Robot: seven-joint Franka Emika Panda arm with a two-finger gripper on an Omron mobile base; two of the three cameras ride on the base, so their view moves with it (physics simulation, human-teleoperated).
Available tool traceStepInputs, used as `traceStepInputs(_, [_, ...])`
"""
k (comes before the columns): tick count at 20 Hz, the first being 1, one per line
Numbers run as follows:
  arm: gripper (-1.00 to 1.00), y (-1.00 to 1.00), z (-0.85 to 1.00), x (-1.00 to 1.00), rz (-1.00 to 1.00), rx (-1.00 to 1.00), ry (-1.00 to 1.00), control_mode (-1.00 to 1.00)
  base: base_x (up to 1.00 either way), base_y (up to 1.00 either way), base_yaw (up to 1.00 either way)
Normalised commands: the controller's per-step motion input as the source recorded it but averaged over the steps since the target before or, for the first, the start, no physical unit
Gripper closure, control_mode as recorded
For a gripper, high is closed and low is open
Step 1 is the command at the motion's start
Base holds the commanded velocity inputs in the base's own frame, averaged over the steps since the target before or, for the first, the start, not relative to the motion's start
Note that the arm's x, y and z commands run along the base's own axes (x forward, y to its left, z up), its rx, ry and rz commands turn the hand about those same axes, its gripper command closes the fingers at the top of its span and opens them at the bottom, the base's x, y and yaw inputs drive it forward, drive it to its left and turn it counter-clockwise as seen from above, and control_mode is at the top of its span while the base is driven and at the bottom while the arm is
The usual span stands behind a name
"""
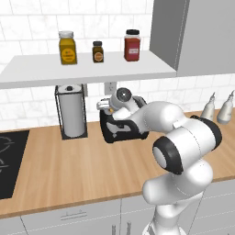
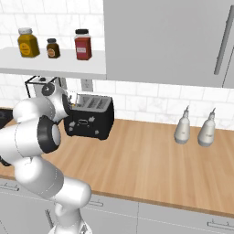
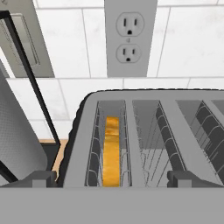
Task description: Start the toaster. Once the lever pops up, take the bread to the plate on the dining counter.
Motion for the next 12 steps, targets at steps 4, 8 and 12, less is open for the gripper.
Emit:
traceStepInputs(4, [-1.0,0.0,0.0,0.0,0.0,0.0,0.0,-1.0,0.0,0.0,0.0])
traceStepInputs(8, [-1.0,0.0,0.0,0.0,0.0,0.0,0.0,-1.0,0.0,0.0,0.0])
traceStepInputs(12, [-1.0,0.0,0.0,0.0,0.0,0.0,0.0,-1.0,0.0,0.0,0.0])
